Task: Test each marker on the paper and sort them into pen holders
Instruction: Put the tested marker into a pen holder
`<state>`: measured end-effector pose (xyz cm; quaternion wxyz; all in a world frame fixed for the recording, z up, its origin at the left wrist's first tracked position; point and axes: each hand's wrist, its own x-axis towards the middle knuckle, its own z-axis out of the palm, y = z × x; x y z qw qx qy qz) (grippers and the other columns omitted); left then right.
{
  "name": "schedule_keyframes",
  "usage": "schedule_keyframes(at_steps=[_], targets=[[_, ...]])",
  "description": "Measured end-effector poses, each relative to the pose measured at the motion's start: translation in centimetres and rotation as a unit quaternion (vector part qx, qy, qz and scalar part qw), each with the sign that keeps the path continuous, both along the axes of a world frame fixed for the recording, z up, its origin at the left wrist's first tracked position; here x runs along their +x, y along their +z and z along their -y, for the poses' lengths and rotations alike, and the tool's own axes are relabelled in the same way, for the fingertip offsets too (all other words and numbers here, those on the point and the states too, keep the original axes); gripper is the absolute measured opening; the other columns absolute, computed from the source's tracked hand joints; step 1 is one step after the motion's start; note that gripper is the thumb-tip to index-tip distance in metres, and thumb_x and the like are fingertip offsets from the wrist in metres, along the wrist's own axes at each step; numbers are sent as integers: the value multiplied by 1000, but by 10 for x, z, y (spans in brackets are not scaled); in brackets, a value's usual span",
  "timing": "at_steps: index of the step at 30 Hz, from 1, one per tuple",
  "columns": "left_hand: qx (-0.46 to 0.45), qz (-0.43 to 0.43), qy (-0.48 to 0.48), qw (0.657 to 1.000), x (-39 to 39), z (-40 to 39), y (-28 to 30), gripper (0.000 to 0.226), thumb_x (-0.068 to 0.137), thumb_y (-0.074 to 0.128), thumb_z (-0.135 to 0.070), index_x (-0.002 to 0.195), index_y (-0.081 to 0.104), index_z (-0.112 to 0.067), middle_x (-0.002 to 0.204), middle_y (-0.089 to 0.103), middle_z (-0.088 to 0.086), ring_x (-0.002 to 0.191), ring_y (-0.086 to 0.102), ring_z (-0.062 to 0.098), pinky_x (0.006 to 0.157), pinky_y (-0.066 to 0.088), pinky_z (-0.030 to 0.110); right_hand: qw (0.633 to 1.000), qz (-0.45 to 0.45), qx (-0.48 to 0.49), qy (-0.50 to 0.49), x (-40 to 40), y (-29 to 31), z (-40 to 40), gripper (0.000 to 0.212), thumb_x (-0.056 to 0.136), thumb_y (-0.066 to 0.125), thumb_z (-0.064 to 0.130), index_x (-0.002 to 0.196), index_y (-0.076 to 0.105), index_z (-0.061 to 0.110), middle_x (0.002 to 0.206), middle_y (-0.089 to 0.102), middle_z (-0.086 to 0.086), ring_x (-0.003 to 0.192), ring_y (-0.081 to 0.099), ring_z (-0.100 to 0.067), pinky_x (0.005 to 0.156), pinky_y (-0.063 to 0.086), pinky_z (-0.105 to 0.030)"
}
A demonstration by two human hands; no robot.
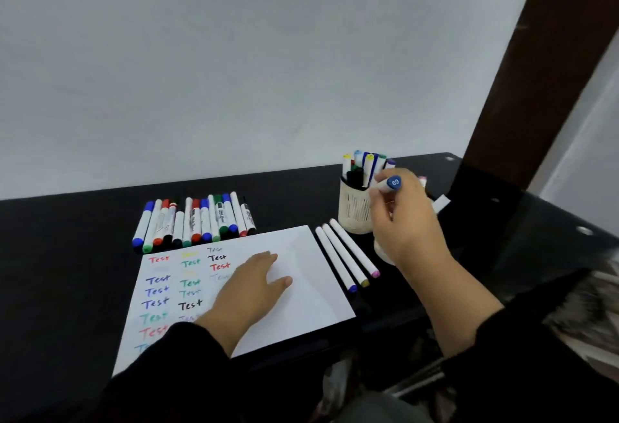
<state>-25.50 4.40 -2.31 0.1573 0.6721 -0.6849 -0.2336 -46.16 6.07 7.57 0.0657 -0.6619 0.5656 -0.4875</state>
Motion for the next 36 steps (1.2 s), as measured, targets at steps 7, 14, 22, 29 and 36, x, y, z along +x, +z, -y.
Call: schedule_keyframes(at_steps=[7,14,22,29,36], targets=[[-26,75,-20,997,-4,7,-14,64,94,36,-52,149,20,-24,155,14,-12,141,16,9,114,15,28,995,-78,41,-51,-43,5,14,12,97,46,20,107,49,14,97,46,4,83,50,-15,64,36,-18],[-32,76,-12,996,-4,10,-18,64,94,38,-52,149,22,-23,155,15,-11,141,17,9,114,15,28,971,-180,136,-84,-56,3,40,15,94,53,27,91,51,12,88,52,0,90,52,-21,70,41,-31],[-42,61,3,997,-4,10,-21,62,93,41,-51,147,25,-25,153,17,-14,140,19,8,113,18,28,953,-186,211,-111,-59,-2,54,25,91,55,39,104,53,17,95,52,-5,100,50,-25,84,49,-40],[-39,59,3,997,-3,10,-23,63,92,42,-52,147,26,-25,153,18,-15,139,19,8,112,18,28,951,-188,218,-118,-57,-6,56,22,92,53,38,88,52,16,89,55,-6,101,51,-27,84,49,-42],[-27,66,0,997,-5,8,-17,63,93,40,-52,147,25,-24,153,17,-14,140,18,8,113,18,28,963,-208,141,-97,-55,3,50,30,94,52,35,117,58,17,115,59,-2,120,39,-26,93,39,-39]])
